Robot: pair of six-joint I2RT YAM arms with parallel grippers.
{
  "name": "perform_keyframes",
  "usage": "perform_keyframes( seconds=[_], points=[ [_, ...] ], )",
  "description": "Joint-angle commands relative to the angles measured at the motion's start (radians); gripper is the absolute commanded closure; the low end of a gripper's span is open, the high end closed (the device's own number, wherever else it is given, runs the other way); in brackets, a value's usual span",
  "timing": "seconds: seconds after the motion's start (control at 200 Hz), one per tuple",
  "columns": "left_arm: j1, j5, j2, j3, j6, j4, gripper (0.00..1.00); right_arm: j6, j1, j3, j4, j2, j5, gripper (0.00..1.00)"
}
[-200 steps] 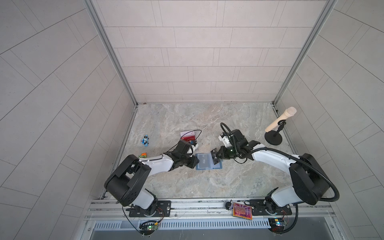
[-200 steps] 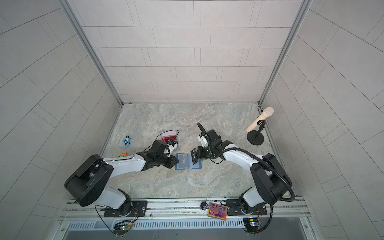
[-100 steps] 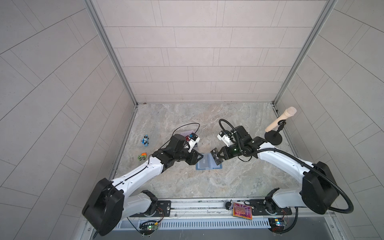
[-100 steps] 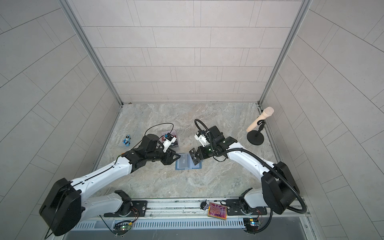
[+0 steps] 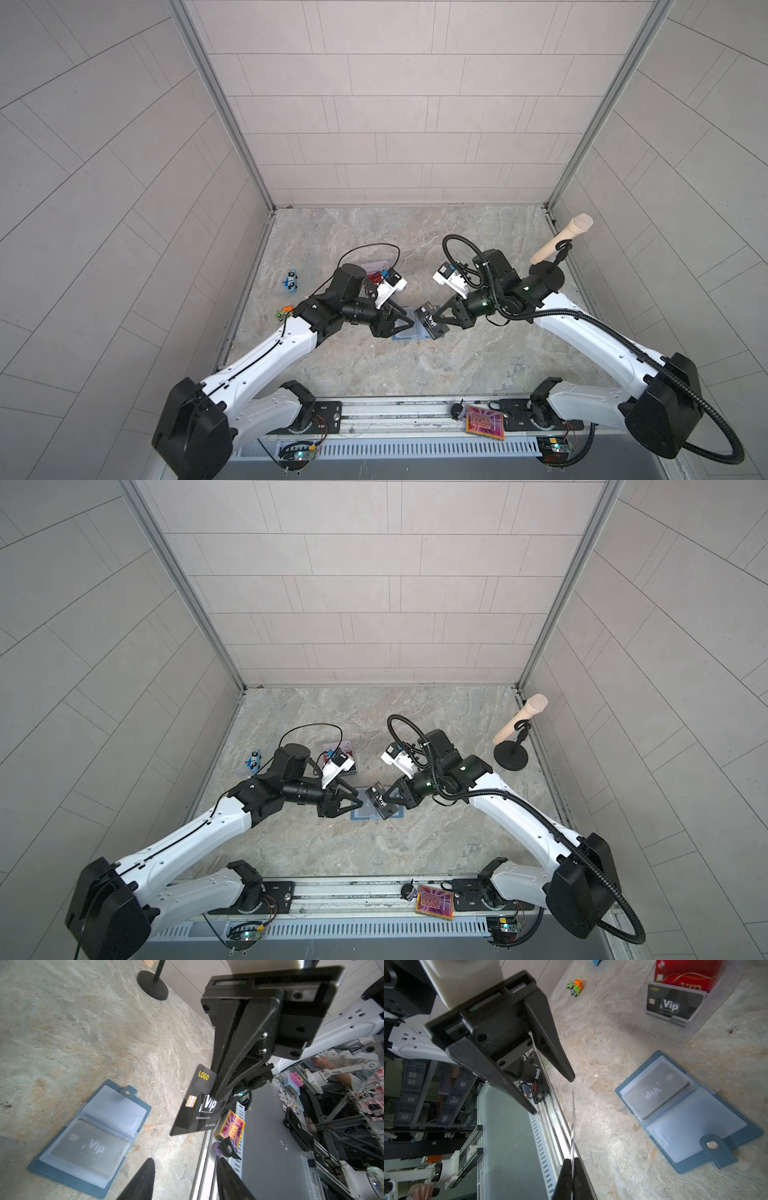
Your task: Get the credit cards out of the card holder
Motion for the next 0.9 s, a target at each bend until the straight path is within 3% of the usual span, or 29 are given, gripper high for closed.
perform_keyframes(
  seconds=[0.0,0.29,0.416,0.691,0.891],
  points=[
    [0.0,0.102,0.011,0.046,0.031,-0.038,0.52,-0.07,0.019,0.015,-0.019,-0.027,-0.087,1.0],
    [0.0,0.174,-0.006,0.072,0.072,-0.079,0.55,-0.109,0.085,0.042,-0.034,-0.005,-0.097,1.0],
    [0.0,0.249,-0.001,0.078,0.102,-0.108,0.72,-0.089,0.097,0.043,0.003,0.003,-0.095,1.0],
    [0.0,0.269,-0.006,0.084,0.131,-0.143,0.79,-0.077,0.124,0.052,0.03,0.044,-0.091,1.0],
    [0.0,0.264,0.012,0.072,0.101,-0.109,1.0,-0.065,0.129,0.054,0.051,0.055,-0.061,1.0]
  ],
)
